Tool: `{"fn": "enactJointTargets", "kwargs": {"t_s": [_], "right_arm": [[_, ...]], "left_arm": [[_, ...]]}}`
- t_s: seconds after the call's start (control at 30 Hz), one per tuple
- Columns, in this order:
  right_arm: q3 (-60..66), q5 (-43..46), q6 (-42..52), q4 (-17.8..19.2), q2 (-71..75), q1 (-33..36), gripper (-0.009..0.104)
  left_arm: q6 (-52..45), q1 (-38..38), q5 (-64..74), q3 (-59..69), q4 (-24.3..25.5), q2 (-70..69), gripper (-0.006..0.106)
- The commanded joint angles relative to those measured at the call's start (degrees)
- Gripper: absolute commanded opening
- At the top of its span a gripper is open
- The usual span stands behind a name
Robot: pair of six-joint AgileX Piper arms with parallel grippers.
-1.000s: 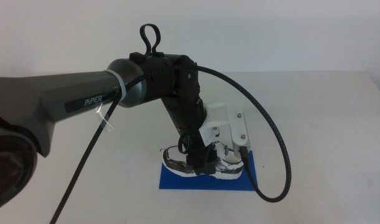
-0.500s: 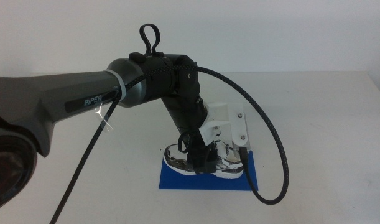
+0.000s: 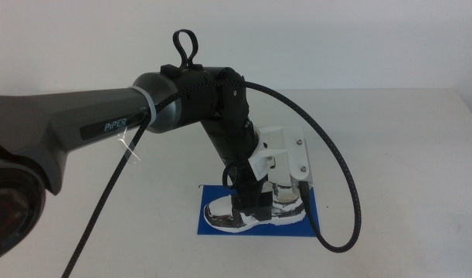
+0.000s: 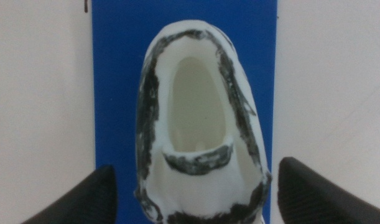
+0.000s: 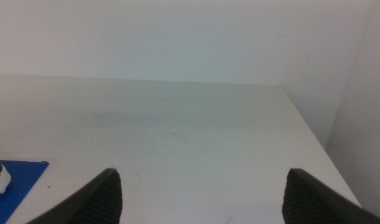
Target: Use one arm to grab the shoe from the table and place it on the mat.
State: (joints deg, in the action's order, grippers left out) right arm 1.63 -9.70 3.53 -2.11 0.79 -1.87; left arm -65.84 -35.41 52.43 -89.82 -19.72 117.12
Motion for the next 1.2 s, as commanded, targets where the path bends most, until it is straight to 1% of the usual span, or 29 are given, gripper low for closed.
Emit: {"fn": "enactJointTargets", "kwargs": {"t_s": [0.0, 0.03, 0.23, 0.43, 0.6, 0.8, 0.9, 1.03, 1.17], "right_arm": [[-0.5, 4.5, 0.7, 0.5, 1.2, 0.2, 0.066], [-0.5, 4.5, 0.7, 0.5, 1.2, 0.2, 0.066], [-0.5, 4.5, 0.7, 0.5, 1.2, 0.2, 0.066], [-0.5, 4.5, 0.7, 0.5, 1.2, 0.2, 0.066], [-0.5, 4.5, 0.7, 0.5, 1.2, 0.2, 0.066], [-0.5, 4.5, 0.7, 0.5, 1.2, 0.2, 0.066], [-0.5, 4.5, 0.7, 0.5, 1.2, 0.2, 0.066], [-0.5, 4.5, 0.7, 0.5, 1.2, 0.2, 0.066], [-0.5, 4.5, 0.7, 0.5, 1.2, 0.2, 0.066]], "left_arm": [[-0.1, 0.1, -0.4, -1.8, -2.0, -3.4, 0.092], [-0.1, 0.1, -0.4, -1.8, -2.0, -3.4, 0.094], [0.0, 0.1, 1.1, -1.8, -2.5, -5.6, 0.094], [0.8, 0.1, 3.0, -1.8, -1.5, -11.9, 0.093], [7.3, 0.1, 0.3, -1.8, 0.3, -18.4, 0.093], [18.1, 0.1, -6.1, -1.8, 5.9, -26.3, 0.093], [23.9, 0.1, -10.4, -1.8, 9.5, -30.0, 0.093], [32.0, 0.1, -14.6, -1.8, 17.7, -34.6, 0.093], [43.1, 0.1, -13.4, -1.8, 25.2, -39.5, 0.093]]}}
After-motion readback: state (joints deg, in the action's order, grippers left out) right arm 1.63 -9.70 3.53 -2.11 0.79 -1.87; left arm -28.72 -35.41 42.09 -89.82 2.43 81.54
